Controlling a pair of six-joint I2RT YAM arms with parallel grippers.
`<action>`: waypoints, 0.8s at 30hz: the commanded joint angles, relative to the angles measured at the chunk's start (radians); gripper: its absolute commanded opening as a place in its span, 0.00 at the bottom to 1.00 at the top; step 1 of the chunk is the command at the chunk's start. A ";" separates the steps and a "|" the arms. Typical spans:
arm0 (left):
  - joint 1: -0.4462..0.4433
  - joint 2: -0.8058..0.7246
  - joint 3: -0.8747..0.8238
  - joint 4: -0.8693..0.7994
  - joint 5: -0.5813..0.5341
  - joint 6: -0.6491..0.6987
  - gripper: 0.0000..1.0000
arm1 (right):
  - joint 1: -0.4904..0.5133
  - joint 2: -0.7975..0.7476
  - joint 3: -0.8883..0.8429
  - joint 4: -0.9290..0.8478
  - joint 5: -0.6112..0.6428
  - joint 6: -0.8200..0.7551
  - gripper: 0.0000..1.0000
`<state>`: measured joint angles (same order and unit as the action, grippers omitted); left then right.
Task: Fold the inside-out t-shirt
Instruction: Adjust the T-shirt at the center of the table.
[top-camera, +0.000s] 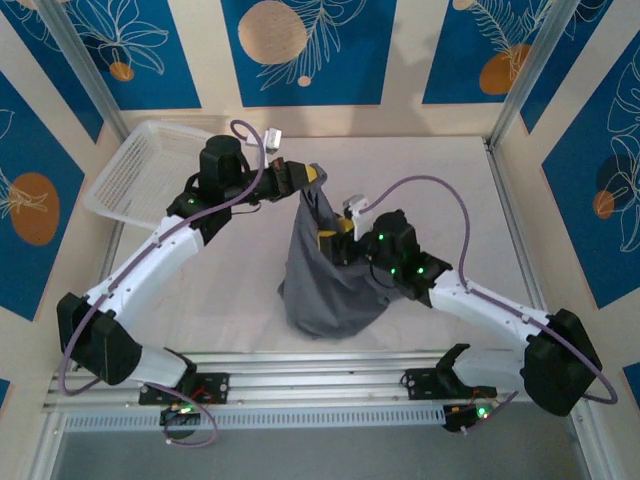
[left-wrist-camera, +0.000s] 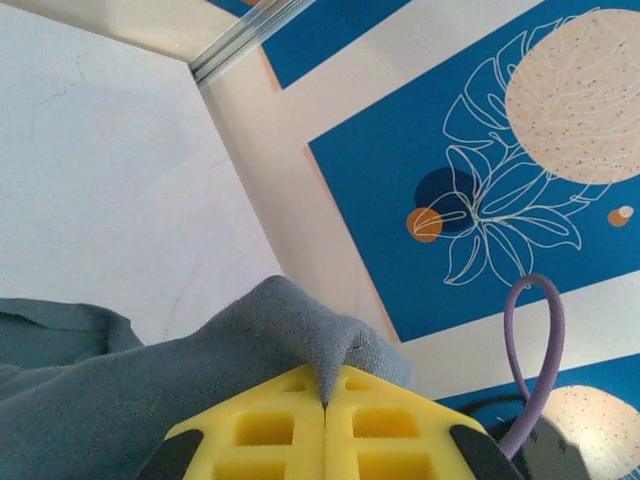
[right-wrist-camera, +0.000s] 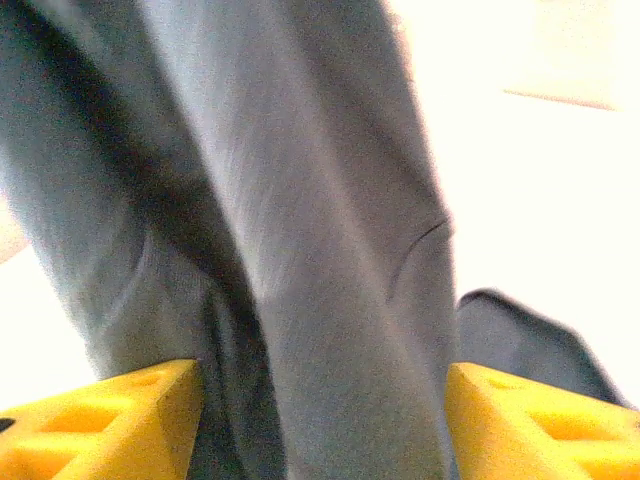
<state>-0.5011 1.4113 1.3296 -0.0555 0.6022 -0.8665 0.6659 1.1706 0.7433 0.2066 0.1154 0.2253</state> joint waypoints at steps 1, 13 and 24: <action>0.012 -0.029 -0.014 0.057 0.008 -0.011 0.00 | -0.053 0.014 0.086 -0.024 -0.127 0.044 0.56; 0.012 -0.022 -0.015 0.037 -0.008 0.003 0.00 | -0.077 -0.021 0.128 0.081 -0.269 0.240 0.16; 0.012 -0.012 -0.007 0.027 -0.018 0.000 0.00 | -0.093 0.055 0.245 0.065 -0.408 0.458 0.31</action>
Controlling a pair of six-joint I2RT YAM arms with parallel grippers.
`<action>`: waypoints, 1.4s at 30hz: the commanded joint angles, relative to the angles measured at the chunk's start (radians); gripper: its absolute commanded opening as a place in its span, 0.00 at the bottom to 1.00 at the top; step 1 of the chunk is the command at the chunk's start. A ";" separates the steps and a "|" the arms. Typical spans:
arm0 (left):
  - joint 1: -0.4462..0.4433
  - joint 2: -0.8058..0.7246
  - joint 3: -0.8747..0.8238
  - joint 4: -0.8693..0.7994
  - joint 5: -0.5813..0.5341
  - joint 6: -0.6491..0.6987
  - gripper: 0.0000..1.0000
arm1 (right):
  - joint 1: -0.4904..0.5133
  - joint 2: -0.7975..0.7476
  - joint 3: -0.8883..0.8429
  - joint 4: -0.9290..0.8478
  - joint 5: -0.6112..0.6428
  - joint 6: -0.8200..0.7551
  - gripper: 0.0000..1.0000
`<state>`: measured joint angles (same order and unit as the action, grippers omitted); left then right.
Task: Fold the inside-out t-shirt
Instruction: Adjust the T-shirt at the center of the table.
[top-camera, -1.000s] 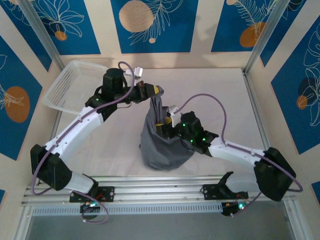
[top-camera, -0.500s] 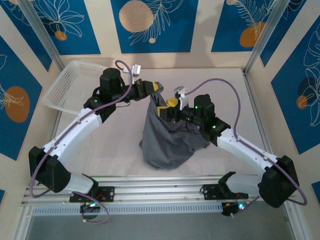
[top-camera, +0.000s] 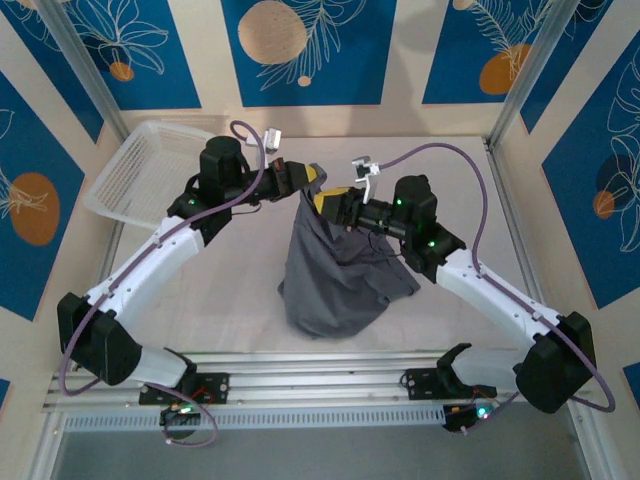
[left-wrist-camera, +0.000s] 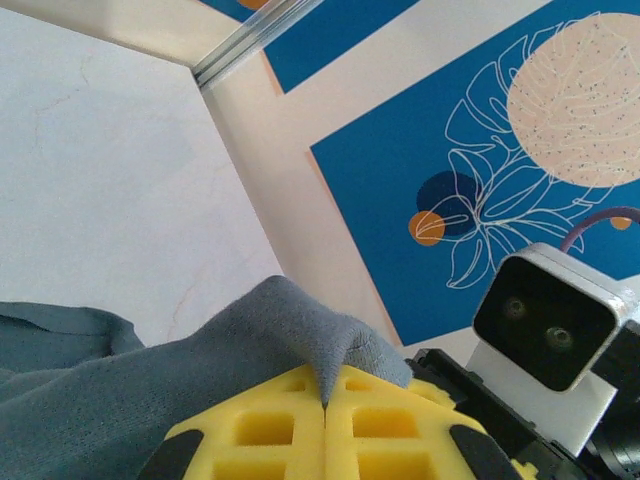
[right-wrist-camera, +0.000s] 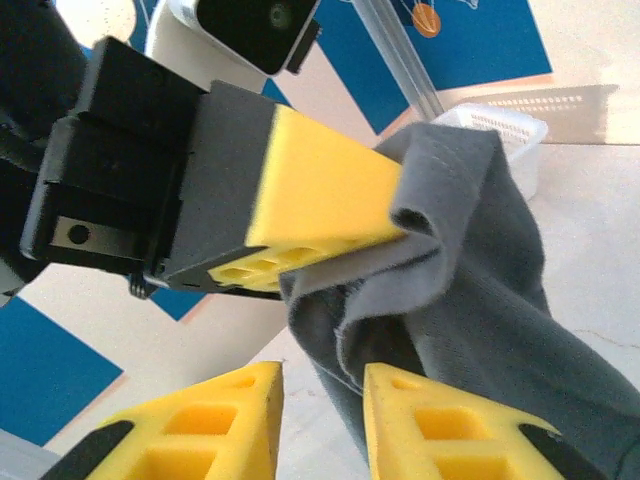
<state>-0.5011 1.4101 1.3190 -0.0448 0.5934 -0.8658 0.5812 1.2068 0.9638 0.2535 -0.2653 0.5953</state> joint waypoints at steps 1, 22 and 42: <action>0.012 -0.011 0.003 0.017 -0.010 -0.001 0.00 | -0.010 0.025 0.031 0.011 -0.026 0.089 0.31; 0.011 -0.010 0.001 0.017 0.001 -0.001 0.00 | -0.011 0.149 0.114 0.025 -0.046 0.053 0.38; 0.055 -0.021 -0.007 -0.109 -0.027 0.085 0.00 | -0.126 0.073 0.128 -0.399 0.079 -0.200 0.00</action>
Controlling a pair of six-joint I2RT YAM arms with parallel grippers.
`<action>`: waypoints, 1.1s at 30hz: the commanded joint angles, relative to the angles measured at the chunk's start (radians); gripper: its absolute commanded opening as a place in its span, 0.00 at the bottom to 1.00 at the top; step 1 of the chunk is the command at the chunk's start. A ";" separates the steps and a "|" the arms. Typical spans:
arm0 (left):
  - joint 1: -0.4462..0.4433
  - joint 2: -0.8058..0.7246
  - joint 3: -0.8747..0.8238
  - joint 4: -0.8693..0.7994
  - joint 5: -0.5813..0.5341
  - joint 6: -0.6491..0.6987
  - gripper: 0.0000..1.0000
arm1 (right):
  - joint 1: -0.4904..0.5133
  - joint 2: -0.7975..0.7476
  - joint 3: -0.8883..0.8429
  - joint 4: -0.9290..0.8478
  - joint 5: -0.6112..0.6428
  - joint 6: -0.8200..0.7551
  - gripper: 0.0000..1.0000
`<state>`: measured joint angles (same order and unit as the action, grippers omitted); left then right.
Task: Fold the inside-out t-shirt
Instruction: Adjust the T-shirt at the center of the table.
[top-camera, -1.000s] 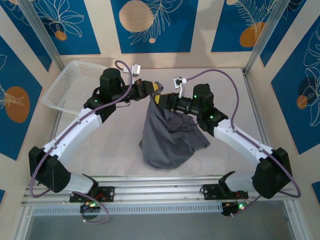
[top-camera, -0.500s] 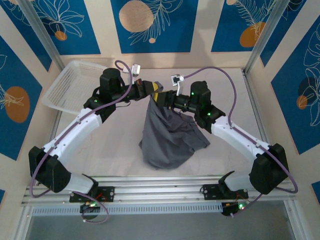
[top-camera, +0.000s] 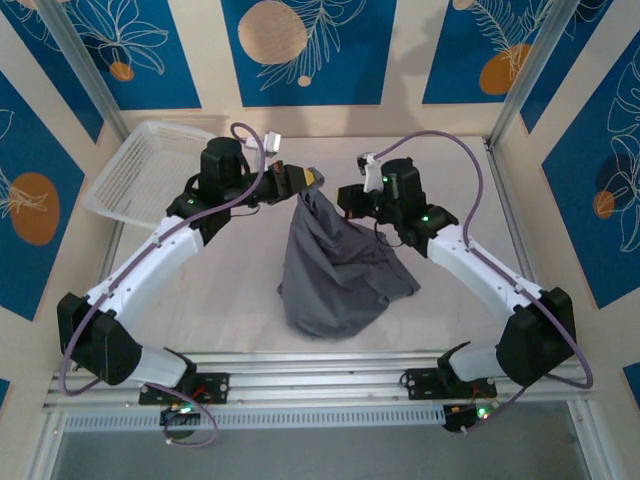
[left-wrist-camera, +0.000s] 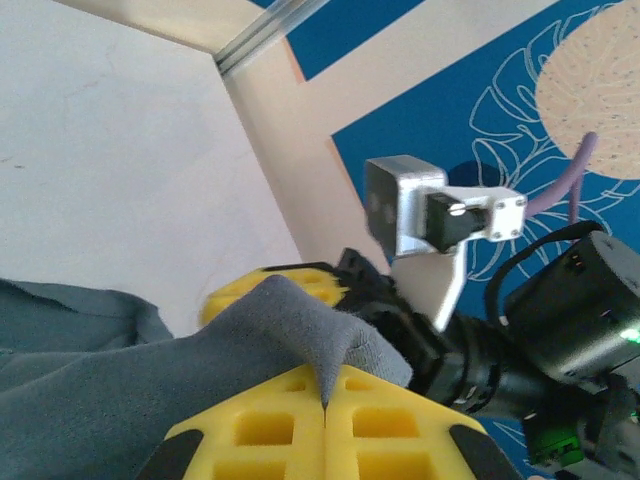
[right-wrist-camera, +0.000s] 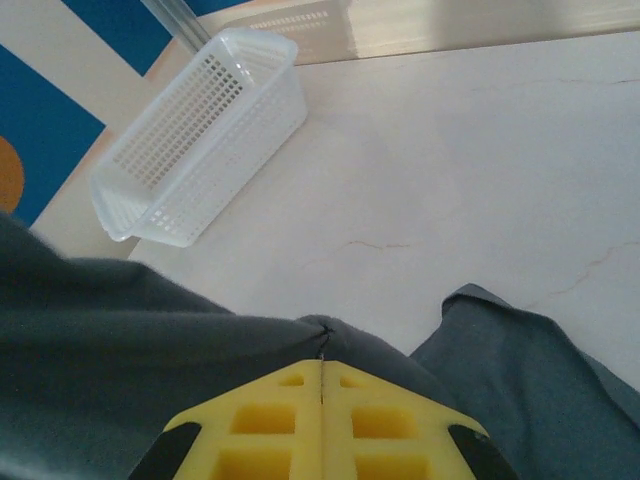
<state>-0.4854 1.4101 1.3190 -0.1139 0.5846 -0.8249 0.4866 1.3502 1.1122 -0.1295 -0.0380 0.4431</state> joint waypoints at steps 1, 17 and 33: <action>0.046 -0.023 -0.013 -0.036 -0.015 0.043 0.00 | -0.037 -0.080 -0.028 -0.007 -0.216 -0.053 0.00; 0.048 -0.014 -0.026 0.027 0.002 -0.015 0.00 | 0.062 0.081 0.036 0.297 -0.421 0.308 0.35; 0.048 -0.021 -0.024 0.046 0.013 -0.030 0.00 | 0.113 0.165 0.098 0.225 -0.255 0.162 0.31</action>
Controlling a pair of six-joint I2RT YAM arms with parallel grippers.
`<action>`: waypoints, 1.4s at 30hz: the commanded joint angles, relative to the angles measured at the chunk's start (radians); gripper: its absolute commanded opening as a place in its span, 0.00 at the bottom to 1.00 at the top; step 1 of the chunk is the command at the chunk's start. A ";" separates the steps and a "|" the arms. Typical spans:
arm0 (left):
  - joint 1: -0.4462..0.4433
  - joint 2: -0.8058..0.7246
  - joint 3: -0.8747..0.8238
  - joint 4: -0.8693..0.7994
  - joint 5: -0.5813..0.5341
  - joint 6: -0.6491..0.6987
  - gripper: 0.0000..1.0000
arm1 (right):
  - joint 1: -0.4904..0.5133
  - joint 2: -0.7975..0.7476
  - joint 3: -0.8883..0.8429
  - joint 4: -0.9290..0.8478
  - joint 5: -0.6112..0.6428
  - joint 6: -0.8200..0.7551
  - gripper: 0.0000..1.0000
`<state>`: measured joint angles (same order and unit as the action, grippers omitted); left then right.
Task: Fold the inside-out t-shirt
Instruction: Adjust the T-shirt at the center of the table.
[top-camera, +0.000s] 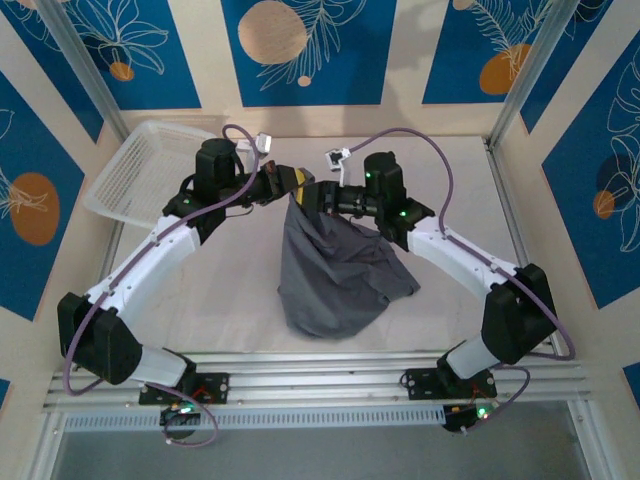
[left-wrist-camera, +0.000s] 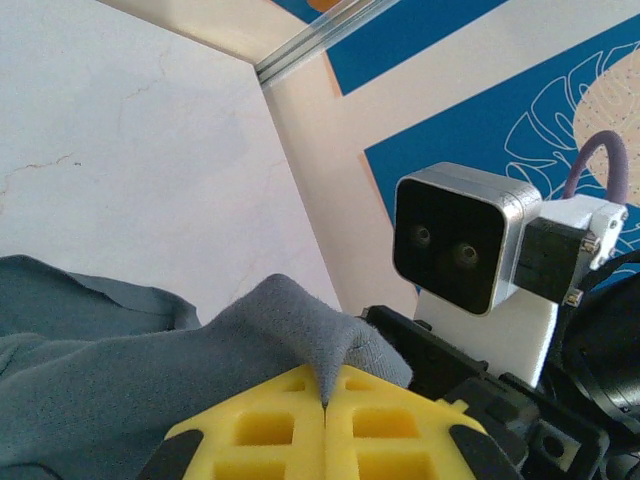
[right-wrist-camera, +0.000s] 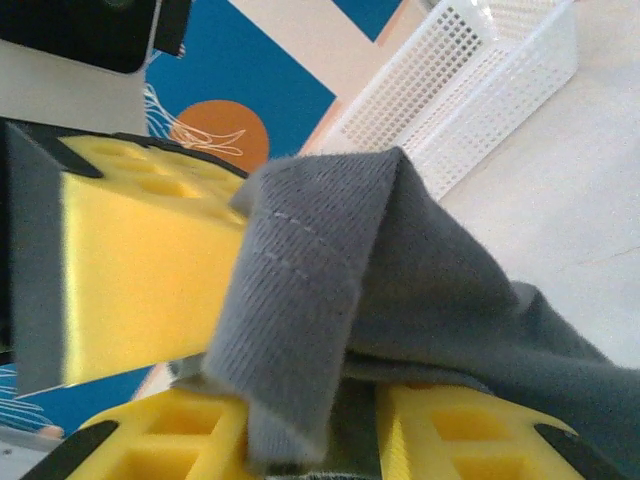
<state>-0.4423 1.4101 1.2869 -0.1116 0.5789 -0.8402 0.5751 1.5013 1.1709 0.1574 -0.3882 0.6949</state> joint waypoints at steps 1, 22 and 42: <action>0.005 -0.024 0.008 0.040 0.017 -0.012 0.00 | 0.026 0.017 0.041 -0.080 0.117 -0.110 0.27; 0.118 0.169 -0.047 0.117 0.036 0.171 0.22 | -0.119 -0.261 -0.043 -0.283 -0.201 -0.057 0.00; -0.336 -0.113 -0.184 -0.053 -0.806 0.644 0.41 | -0.152 -0.181 0.011 -0.338 -0.196 -0.015 0.00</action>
<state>-0.7673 1.2781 1.0859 -0.2016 -0.0902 -0.2493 0.4156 1.3262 1.1473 -0.1627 -0.5652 0.6659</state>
